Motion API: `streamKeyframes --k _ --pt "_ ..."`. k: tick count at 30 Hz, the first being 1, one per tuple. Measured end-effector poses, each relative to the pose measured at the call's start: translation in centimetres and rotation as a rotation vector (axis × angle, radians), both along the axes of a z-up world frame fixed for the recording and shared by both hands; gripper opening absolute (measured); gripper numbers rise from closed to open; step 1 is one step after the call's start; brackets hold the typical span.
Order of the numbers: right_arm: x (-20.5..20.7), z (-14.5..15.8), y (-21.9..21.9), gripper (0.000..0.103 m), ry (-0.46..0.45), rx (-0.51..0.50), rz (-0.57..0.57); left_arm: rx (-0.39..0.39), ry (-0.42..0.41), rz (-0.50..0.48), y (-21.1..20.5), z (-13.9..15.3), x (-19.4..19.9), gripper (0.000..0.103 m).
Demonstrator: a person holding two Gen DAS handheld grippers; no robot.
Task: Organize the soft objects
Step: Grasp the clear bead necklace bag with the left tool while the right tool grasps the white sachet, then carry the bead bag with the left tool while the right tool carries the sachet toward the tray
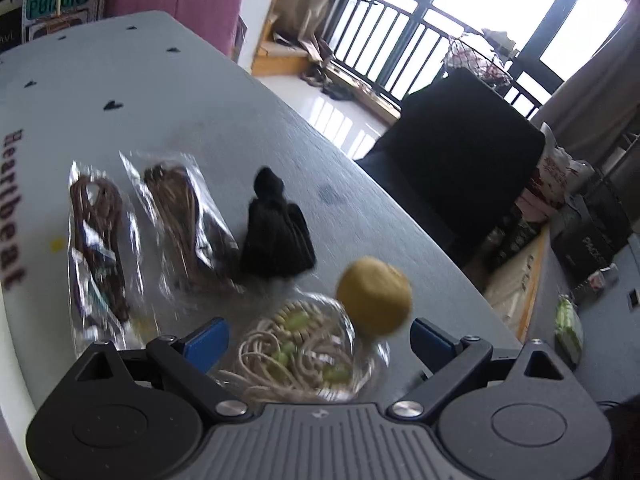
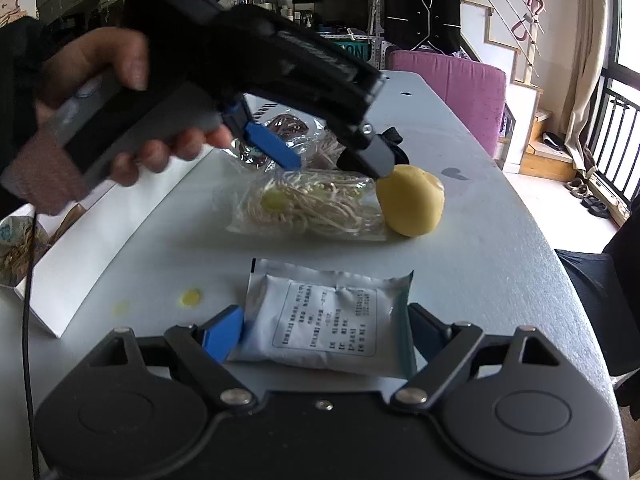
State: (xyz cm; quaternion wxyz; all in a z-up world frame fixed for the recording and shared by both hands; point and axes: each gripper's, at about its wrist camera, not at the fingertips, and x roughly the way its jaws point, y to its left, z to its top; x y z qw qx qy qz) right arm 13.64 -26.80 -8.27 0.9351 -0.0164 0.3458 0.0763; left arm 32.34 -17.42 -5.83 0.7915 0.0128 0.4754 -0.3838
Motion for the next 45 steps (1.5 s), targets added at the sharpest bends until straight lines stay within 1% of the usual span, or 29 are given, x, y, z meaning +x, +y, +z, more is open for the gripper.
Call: streamKeyframes --k 2,3,5,8,11,14,17,19,21,22,24,25,26,27,29,32,38,45 --pt "-0.1 0.0 0.0 0.089 -0.001 0.000 0.002 0.006 0.022 -0.028 0.6 0.2 -1.0 0.097" --pt "-0.1 0.0 0.0 0.089 -0.001 0.000 0.003 0.018 0.020 -0.048 0.7 0.3 -1.6 0.097" --pt "-0.3 0.1 -0.2 0.089 -0.002 0.001 0.008 0.060 0.002 -0.077 0.5 0.2 -2.8 0.099" --pt "-0.7 0.1 -0.3 0.088 -0.005 0.002 0.014 0.121 -0.028 -0.097 0.3 0.2 -3.6 0.100" --pt "-0.6 0.2 -0.3 0.088 -0.003 0.001 0.015 0.177 -0.067 -0.109 -0.6 0.0 -3.6 0.100" --pt "-0.6 0.3 -0.3 0.088 0.001 -0.001 0.016 0.211 -0.076 -0.107 -1.3 -0.4 -3.1 0.100" --pt "-1.0 0.3 -0.4 0.087 0.004 -0.001 0.019 0.281 -0.147 -0.111 -2.1 -0.8 -2.8 0.100" --pt "-1.3 0.3 -0.5 0.086 0.005 -0.001 0.021 0.287 -0.143 -0.124 -2.3 -1.2 -2.4 0.100" --pt "-1.7 0.4 -0.6 0.085 0.007 -0.001 0.023 0.290 -0.125 -0.133 -2.3 -1.5 -2.2 0.098" --pt "-1.7 0.4 -0.6 0.085 0.009 -0.002 0.023 0.298 -0.119 -0.143 -2.4 -1.7 -2.2 0.094" --pt "-1.8 0.4 -0.6 0.083 0.013 -0.006 0.022 0.312 -0.147 -0.154 -2.5 -1.8 -2.9 0.090" --pt "-2.0 0.5 -0.6 0.082 0.016 -0.009 0.023 0.321 -0.162 -0.159 -2.5 -1.8 -3.2 0.086" --pt "-2.1 0.5 -0.6 0.082 0.018 -0.010 0.022 0.324 -0.173 -0.157 -2.5 -1.8 -3.5 0.081" --pt "-2.1 0.5 -0.6 0.081 0.021 -0.010 0.021 0.318 -0.170 -0.146 -2.3 -1.6 -3.5 0.078" --pt "-2.1 0.6 -0.7 0.080 0.025 -0.008 0.019 0.299 -0.158 -0.119 -1.8 -1.5 -3.7 0.070" --pt "-2.3 0.6 -0.8 0.078 0.028 -0.005 0.013 0.277 -0.150 -0.084 -1.2 -1.4 -4.0 0.065" --pt "-2.3 0.6 -1.1 0.076 0.031 0.003 -0.004 0.235 -0.123 -0.013 -0.3 -0.9 -5.5 0.061" --pt "-2.1 1.1 -1.8 0.074 0.038 0.037 -0.059 0.177 -0.139 0.072 1.2 1.3 -7.6 0.060"
